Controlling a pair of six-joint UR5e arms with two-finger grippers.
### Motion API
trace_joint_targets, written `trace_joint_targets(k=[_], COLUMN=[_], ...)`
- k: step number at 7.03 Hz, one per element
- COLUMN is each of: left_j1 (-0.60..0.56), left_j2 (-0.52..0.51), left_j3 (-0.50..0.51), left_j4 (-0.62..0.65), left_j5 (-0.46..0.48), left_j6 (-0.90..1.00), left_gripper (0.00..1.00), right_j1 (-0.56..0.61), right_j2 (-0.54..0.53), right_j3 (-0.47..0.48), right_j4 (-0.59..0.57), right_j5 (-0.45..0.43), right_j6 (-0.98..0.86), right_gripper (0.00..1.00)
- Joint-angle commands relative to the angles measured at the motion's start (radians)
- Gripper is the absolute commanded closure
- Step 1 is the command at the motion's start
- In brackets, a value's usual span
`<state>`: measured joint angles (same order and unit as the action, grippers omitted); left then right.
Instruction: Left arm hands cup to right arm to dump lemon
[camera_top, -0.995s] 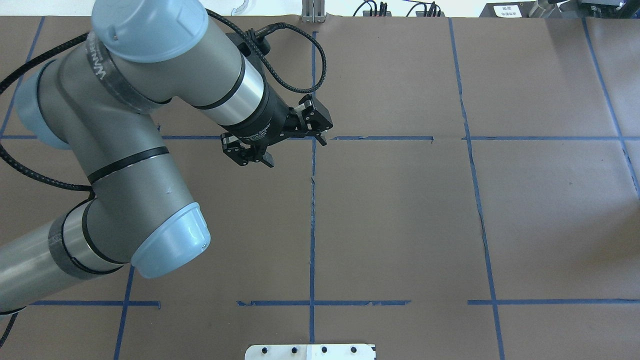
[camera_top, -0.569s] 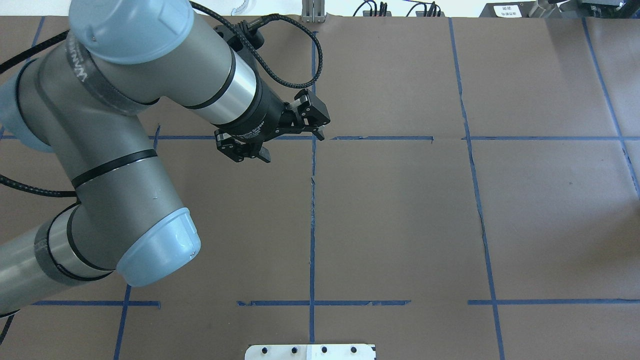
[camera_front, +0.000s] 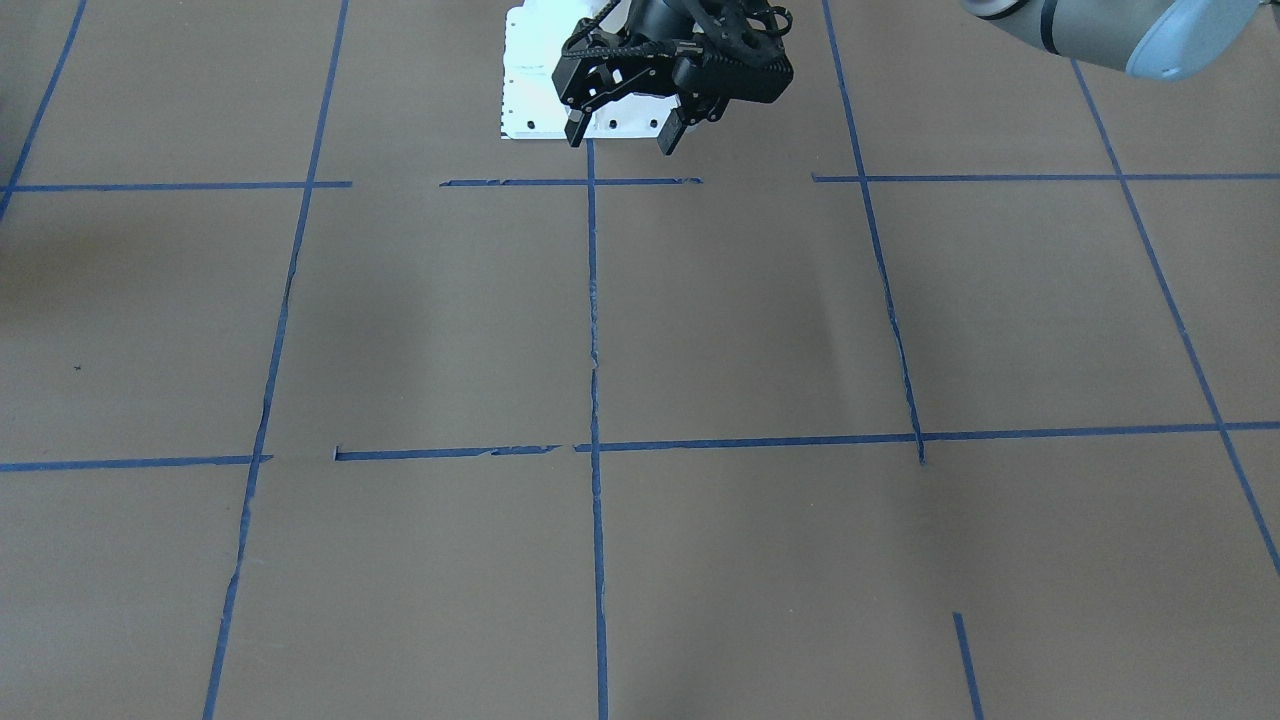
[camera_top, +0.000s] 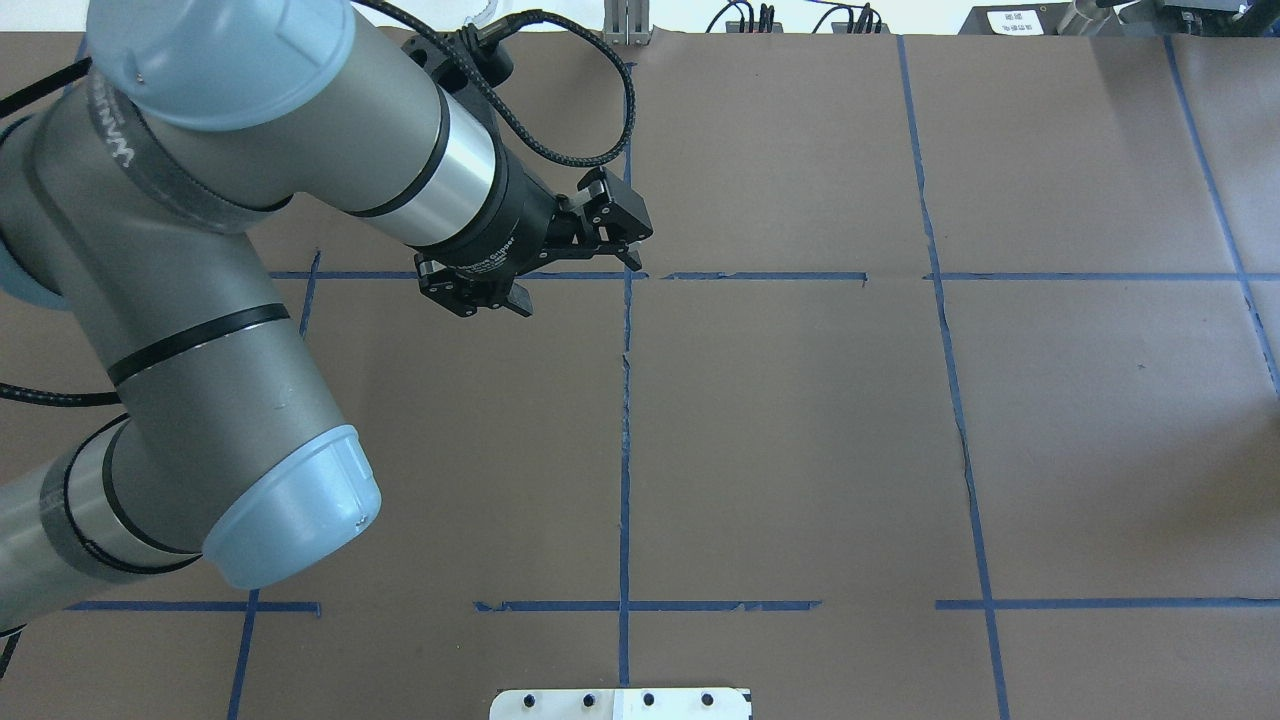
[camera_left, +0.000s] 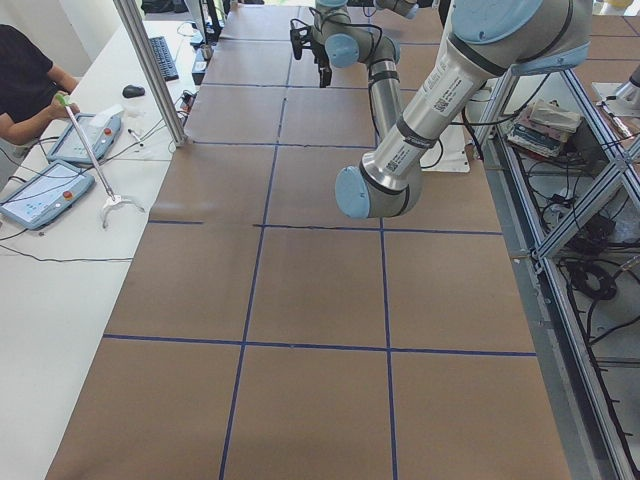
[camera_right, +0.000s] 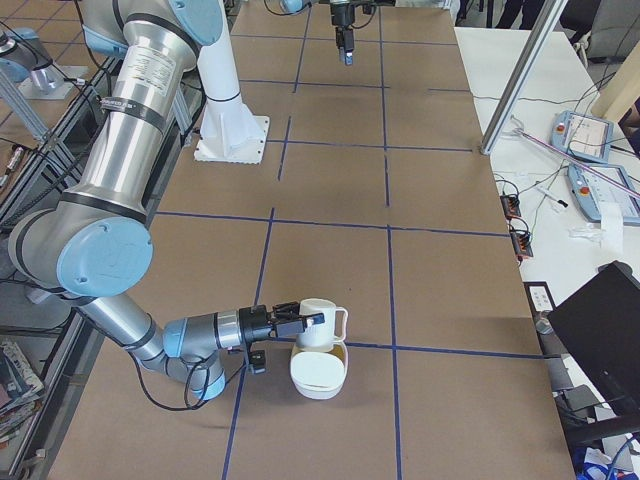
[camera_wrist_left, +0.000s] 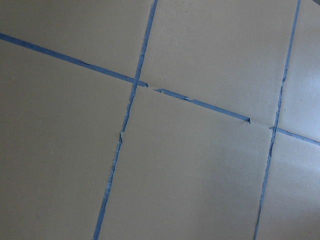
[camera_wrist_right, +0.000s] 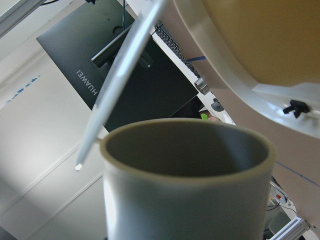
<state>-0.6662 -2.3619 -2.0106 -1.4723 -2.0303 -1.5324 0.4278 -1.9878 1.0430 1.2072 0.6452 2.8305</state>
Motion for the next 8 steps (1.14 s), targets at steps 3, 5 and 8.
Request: trace_joint_targets(k=[3, 5, 8], left_j1=[0.0, 0.0, 0.0], left_j2=[0.003, 0.003, 0.003], left_j3=[-0.01, -0.01, -0.007], left_j4=[0.001, 0.0, -0.002], left_j5=[0.005, 0.004, 0.004], left_j6=[0.0, 0.002, 0.003], left_gripper=[0.0, 0.0, 0.0], right_j1=[0.003, 0.002, -0.004], right_j2=[-0.003, 0.001, 0.041], right_j3=[0.107, 0.217, 0.401], right_j4=[-0.165, -0.312, -0.633], right_j5=[0.022, 0.034, 0.068], right_j6=[-0.043, -0.233, -0.632], right_gripper=[0.75, 0.74, 0.72])
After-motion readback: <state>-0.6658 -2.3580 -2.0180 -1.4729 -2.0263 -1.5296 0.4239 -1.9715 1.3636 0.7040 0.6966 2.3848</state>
